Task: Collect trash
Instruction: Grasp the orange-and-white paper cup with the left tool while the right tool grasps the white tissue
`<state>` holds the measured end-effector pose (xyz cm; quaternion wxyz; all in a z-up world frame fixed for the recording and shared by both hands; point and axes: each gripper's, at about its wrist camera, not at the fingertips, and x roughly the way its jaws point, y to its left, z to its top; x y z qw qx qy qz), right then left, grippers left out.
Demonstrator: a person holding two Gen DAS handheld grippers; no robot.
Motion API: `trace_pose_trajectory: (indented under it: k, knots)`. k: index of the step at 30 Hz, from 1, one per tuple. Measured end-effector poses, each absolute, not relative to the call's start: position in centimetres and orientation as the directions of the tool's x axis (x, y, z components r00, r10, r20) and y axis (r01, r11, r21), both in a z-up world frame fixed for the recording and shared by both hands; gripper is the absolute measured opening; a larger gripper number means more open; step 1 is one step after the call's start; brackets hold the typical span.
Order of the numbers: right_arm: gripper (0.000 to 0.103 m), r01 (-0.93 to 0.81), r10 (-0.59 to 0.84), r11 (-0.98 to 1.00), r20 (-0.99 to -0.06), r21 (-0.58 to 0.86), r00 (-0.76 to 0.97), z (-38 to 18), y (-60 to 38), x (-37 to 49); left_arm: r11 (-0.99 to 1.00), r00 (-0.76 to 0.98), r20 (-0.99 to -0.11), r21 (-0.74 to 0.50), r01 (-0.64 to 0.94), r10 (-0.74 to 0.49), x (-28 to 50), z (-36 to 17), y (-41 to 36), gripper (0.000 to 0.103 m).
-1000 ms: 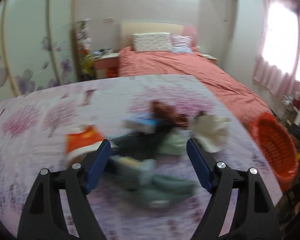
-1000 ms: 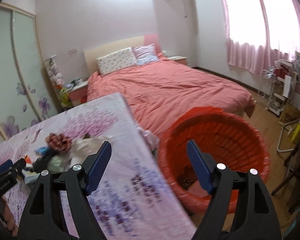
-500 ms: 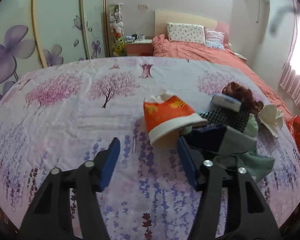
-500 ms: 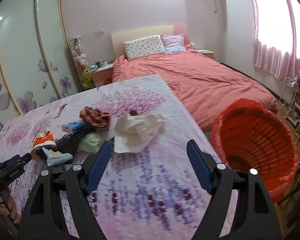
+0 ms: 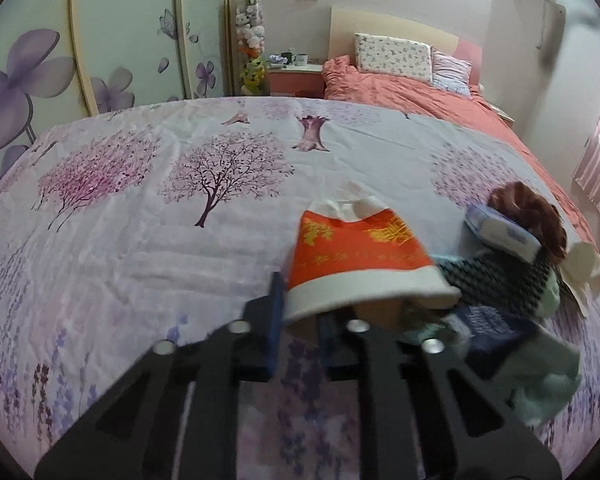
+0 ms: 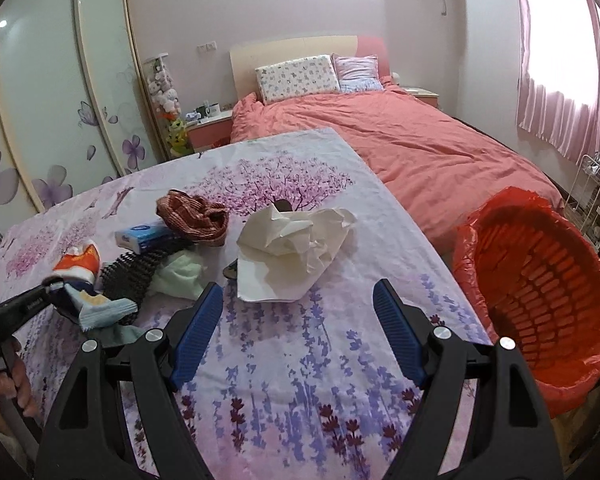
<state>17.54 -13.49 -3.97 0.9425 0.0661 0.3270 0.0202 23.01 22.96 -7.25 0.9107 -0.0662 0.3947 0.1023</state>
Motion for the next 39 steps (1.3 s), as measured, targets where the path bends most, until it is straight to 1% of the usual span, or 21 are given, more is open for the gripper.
trace_pose_trajectory:
  k: [6,13,16,21,23,24,25,27,31,39]
  knots:
    - [0.077,0.007,0.103,0.985,-0.618,0.173,0.779,-4.6,-14.1,19.2,0.962,0.683,-0.71,-0.031,-0.273,0.171,23.6,-6.4,24.5,0.008]
    - [0.077,0.059,0.104,0.97,-0.619,0.237,0.779,-4.4,-14.2,22.1,0.955,0.683,-0.701,-0.009,-0.298,0.207,24.1,-6.2,26.3,0.008]
    - [0.077,0.075,0.093,0.969,-0.63,0.234,0.771,-4.6,-13.8,23.5,0.953,0.677,-0.704,0.0,-0.304,0.216,24.5,-6.4,26.6,0.01]
    - [0.077,0.091,0.051,0.981,-0.68,0.171,0.731,-5.8,-12.7,25.1,0.948,0.643,-0.741,-0.027,-0.317,0.194,25.3,-7.2,27.2,0.016]
    - [0.069,0.08,0.067,0.981,-0.699,0.176,0.712,-6.4,-12.7,25.1,0.946,0.64,-0.747,-0.045,-0.322,0.183,25.5,-7.3,27.5,0.016]
    - [0.058,0.078,0.078,0.98,-0.705,0.186,0.705,-6.5,-12.7,25.1,0.946,0.64,-0.746,-0.045,-0.322,0.182,25.4,-7.4,27.5,0.017]
    - [0.052,0.079,0.086,0.977,-0.708,0.196,0.701,-6.6,-12.9,25.1,0.946,0.641,-0.746,-0.044,-0.32,0.182,25.5,-7.4,27.5,0.017]
    - [0.047,0.085,0.099,0.972,-0.706,0.22,0.702,-6.6,-13.5,24.9,0.948,0.643,-0.744,-0.043,-0.314,0.18,25.5,-7.3,27.3,0.016]
    - [0.046,0.078,0.115,0.968,-0.695,0.24,0.71,-6.5,-13.9,24.5,0.951,0.653,-0.736,-0.042,-0.305,0.177,25.4,-7.2,27.2,0.013]
    - [0.046,0.059,0.111,0.972,-0.666,0.227,0.738,-5.5,-14.0,23.6,0.954,0.67,-0.719,-0.033,-0.297,0.184,25.0,-6.7,26.9,0.009]
